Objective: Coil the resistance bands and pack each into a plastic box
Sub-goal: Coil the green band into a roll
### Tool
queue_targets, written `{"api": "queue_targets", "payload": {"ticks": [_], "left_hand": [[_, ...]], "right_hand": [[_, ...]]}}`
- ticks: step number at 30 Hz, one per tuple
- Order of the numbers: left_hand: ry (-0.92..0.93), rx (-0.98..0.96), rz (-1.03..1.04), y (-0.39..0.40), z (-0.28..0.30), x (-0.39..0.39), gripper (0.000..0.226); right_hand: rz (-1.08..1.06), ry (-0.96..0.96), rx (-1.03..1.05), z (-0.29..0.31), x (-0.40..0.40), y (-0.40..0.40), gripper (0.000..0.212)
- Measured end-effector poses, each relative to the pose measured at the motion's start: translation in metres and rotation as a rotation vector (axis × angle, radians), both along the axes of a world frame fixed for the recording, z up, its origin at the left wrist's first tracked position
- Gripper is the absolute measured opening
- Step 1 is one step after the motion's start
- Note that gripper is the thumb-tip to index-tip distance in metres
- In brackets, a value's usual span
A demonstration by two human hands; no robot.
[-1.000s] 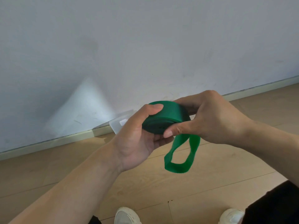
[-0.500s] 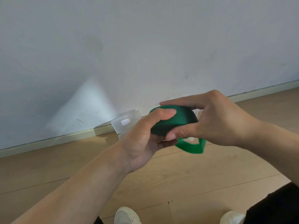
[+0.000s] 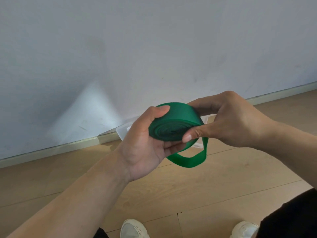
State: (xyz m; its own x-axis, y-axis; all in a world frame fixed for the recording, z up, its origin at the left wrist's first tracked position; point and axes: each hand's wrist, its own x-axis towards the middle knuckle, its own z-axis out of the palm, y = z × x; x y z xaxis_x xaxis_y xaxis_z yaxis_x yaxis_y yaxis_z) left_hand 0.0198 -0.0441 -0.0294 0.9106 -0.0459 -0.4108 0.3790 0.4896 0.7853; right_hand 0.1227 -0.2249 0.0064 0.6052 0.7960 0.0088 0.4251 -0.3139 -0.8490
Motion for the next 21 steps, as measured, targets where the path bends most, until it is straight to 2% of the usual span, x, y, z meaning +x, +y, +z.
{"api": "queue_targets", "payload": {"ticks": [3,4,6,8,10,13,17,19,21], "left_hand": [[0.008,0.11,0.045,0.002,0.004,0.001,0.056],[-0.014,0.231,0.096,0.004,0.003,0.001,0.064],[-0.154,0.651,0.172,0.003,0.003,-0.001,0.076],[-0.295,0.949,0.074,-0.003,0.003,-0.004,0.063],[-0.331,1.011,0.065,-0.006,0.0,-0.004,0.047],[-0.286,0.916,0.187,-0.002,-0.004,-0.001,0.045],[-0.138,0.386,0.289,-0.005,-0.005,0.003,0.049],[-0.116,0.223,0.318,-0.007,-0.002,0.003,0.047],[-0.13,0.084,0.352,-0.006,0.002,0.004,0.044]], "right_hand": [[-0.065,-0.043,-0.092,0.004,-0.002,0.001,0.037],[-0.087,-0.064,-0.138,0.005,-0.003,0.002,0.035],[-0.111,-0.147,-0.251,0.004,-0.005,0.005,0.034],[-0.115,-0.206,-0.328,0.003,-0.009,0.009,0.035],[-0.119,-0.196,-0.309,0.0,-0.012,0.01,0.037],[-0.143,-0.045,-0.197,-0.001,-0.013,0.012,0.05],[-0.226,0.086,0.048,-0.003,-0.003,0.011,0.054],[-0.232,0.139,0.123,-0.005,0.0,0.01,0.053],[-0.225,0.164,0.114,-0.009,0.002,0.008,0.054]]}}
